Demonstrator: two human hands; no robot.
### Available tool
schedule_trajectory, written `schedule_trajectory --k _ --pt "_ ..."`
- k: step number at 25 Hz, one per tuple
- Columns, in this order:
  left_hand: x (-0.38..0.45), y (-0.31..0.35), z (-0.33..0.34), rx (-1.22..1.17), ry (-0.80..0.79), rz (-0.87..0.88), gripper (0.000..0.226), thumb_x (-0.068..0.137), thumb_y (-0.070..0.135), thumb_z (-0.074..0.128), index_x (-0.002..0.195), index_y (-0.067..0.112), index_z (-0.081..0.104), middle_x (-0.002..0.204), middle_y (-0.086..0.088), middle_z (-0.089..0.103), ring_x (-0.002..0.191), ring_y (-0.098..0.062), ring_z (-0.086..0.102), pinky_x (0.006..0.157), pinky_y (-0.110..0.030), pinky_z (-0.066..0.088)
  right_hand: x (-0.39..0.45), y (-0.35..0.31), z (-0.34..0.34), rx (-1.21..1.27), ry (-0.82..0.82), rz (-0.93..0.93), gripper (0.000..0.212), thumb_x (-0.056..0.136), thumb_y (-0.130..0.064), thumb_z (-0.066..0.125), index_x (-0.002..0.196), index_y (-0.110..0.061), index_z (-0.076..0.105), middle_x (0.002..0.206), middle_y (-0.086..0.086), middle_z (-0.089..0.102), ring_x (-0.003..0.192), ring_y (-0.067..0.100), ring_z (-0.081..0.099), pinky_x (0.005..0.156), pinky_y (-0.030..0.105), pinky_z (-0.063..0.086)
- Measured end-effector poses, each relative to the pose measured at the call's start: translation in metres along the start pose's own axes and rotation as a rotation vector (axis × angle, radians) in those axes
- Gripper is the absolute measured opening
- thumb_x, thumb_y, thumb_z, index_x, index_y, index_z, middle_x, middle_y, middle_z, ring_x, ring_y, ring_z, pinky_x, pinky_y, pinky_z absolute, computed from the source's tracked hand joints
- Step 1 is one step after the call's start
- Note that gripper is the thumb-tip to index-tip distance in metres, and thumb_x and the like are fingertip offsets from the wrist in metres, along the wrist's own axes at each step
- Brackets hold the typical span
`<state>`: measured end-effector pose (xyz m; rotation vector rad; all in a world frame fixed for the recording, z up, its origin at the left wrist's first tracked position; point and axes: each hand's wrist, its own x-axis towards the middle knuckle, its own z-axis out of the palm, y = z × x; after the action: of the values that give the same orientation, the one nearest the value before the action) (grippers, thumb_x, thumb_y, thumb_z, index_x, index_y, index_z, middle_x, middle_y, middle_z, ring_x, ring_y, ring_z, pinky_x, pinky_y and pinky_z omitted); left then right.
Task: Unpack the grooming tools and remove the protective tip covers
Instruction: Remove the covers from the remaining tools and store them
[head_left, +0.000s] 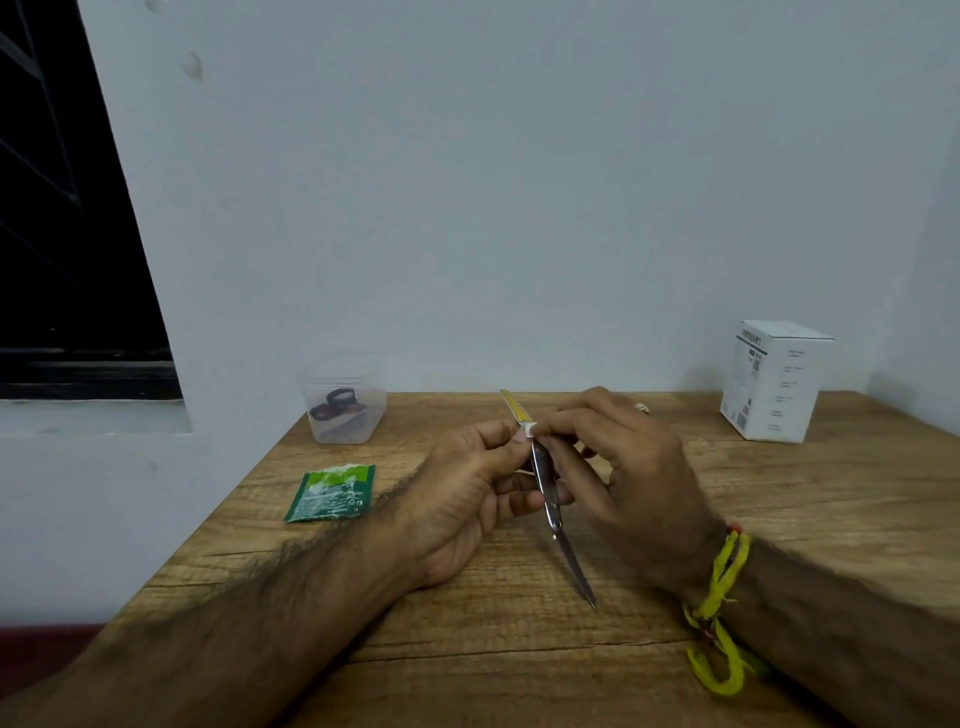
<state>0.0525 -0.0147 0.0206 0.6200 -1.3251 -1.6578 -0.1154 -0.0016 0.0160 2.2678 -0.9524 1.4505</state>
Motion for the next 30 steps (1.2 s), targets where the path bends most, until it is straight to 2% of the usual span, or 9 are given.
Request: schedule_trajectory --k 8,12,17,23,27,30 --pt "-0.0003 -0.0001 -0.0017 0.002 0.018 -0.005 0.019 0.101 0.012 0.053 0.100 0.004 0.070 0.087 -0.014 0.073 0.072 -0.026 0.075 0.059 -0.021 0.058 -0.0002 0.0023 -0.0033 0.027 -0.007 0.015 0.013 0.089 -0.001 0.071 0.099 -0.008 0.074 0.089 -0.001 0.066 0.082 0.014 0.062 0.069 0.037 0.052" --pt "0.0013 -0.0005 0.0009 -0.016 0.024 0.004 0.016 0.098 0.011 0.056 0.098 0.004 0.069 0.084 -0.013 0.075 0.071 -0.022 0.075 0.057 -0.019 0.058 -0.0024 0.0019 -0.0069 0.011 -0.057 -0.012 0.013 0.090 -0.005 0.069 0.100 -0.010 0.075 0.093 -0.001 0.069 0.085 0.016 0.064 0.072 0.039 0.052" --pt "0.0002 -0.0011 -0.0004 0.044 0.024 0.011 0.013 0.093 0.014 0.059 0.097 0.005 0.068 0.078 -0.011 0.073 0.068 -0.019 0.073 0.052 -0.019 0.054 -0.0026 0.0019 -0.0058 0.043 -0.043 -0.001 0.011 0.090 -0.005 0.070 0.099 -0.008 0.076 0.091 0.001 0.068 0.082 0.018 0.064 0.070 0.039 0.052" --pt "0.0016 -0.0022 -0.0020 0.056 0.035 0.028 0.014 0.089 0.016 0.062 0.093 0.006 0.070 0.078 -0.010 0.072 0.068 -0.019 0.070 0.055 -0.022 0.054 -0.0022 0.0031 -0.0069 0.039 -0.064 0.002 0.011 0.090 -0.007 0.070 0.099 -0.008 0.076 0.089 0.001 0.069 0.082 0.019 0.063 0.072 0.038 0.050" --pt "0.0026 -0.0020 -0.0034 0.072 0.052 0.023 0.015 0.099 0.011 0.055 0.096 0.006 0.069 0.078 -0.010 0.072 0.067 -0.018 0.070 0.055 -0.022 0.053 -0.0023 0.0034 -0.0055 0.007 -0.046 0.002 0.010 0.089 -0.008 0.070 0.098 -0.009 0.076 0.086 0.001 0.067 0.078 0.016 0.059 0.070 0.036 0.048" --pt "0.0025 -0.0027 -0.0019 0.081 0.060 0.018 0.014 0.099 0.010 0.055 0.099 0.005 0.068 0.077 -0.009 0.071 0.065 -0.018 0.069 0.054 -0.023 0.051 -0.0035 0.0026 -0.0055 0.008 -0.049 -0.012 0.011 0.089 -0.009 0.070 0.098 -0.009 0.076 0.087 0.001 0.067 0.079 0.018 0.060 0.072 0.034 0.047"
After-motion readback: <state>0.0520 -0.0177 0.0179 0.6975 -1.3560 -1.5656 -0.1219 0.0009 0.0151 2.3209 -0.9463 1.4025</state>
